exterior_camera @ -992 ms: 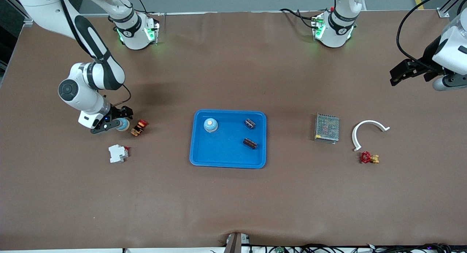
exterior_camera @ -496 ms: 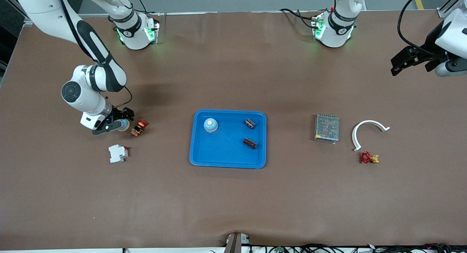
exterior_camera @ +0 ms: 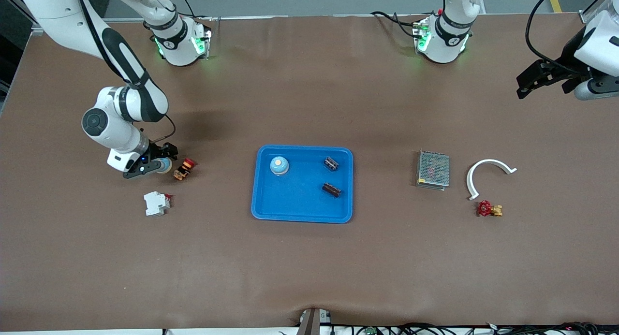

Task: Place electrolytic capacitor and blue bell in tray
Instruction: 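Grasp the second light blue bell with the right gripper, then carry the held bell over the blue tray with the right gripper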

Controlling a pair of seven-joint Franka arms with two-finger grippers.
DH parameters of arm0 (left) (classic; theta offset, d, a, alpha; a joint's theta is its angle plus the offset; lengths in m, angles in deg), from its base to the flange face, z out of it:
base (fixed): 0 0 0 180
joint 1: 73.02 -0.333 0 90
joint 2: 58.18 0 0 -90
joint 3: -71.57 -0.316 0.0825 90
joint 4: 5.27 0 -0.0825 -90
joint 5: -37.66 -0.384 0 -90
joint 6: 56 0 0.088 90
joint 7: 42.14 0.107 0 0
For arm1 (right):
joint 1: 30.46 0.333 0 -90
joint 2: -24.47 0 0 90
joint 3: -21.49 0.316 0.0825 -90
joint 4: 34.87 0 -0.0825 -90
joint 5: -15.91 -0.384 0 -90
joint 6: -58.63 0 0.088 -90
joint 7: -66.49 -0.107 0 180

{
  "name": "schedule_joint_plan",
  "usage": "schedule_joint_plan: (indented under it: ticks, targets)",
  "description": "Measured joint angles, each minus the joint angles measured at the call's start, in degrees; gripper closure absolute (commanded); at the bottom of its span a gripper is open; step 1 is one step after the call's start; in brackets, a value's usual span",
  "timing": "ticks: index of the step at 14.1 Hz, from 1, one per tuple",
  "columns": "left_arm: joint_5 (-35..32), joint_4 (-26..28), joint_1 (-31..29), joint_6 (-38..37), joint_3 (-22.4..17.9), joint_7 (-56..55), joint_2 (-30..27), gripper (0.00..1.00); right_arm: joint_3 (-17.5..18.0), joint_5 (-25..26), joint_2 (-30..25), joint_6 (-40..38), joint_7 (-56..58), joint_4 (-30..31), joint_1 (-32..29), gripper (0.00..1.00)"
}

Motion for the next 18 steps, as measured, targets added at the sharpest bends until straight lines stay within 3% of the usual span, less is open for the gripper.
schedule_joint_plan:
  ticks: [4, 10, 13, 16, 18]
  targets:
    - [0.0, 0.0, 0.0, 0.2, 0.0, 0.0, 1.1, 0.0, 0.0, 0.0, 0.0, 0.0, 0.0, -0.4, -0.1, 0.77]
    - [0.0, 0.0, 0.0, 0.2, -0.1, 0.0, 1.8, 0.0, 0.0, 0.0, -0.3, -1.6, 0.0, -1.1, 0.0, 0.77]
    - [0.0, -0.1, 0.0, 0.2, -0.1, 0.0, 1.8, 0.0, 0.0, 0.0, -3.4, -15.8, -0.2, -7.0, 0.0, 0.77]
    - [0.0, -0.4, 0.0, 0.2, -0.1, 0.0, 1.8, 0.0, 0.4, -0.1, -6.3, -33.0, -3.2, -17.5, 0.3, 0.78]
    - [0.0, -0.4, 0.0, 0.2, -0.1, 0.2, 1.8, 0.0, 0.8, -0.1, -6.8, -40.1, -9.3, -24.1, 2.7, 0.78]
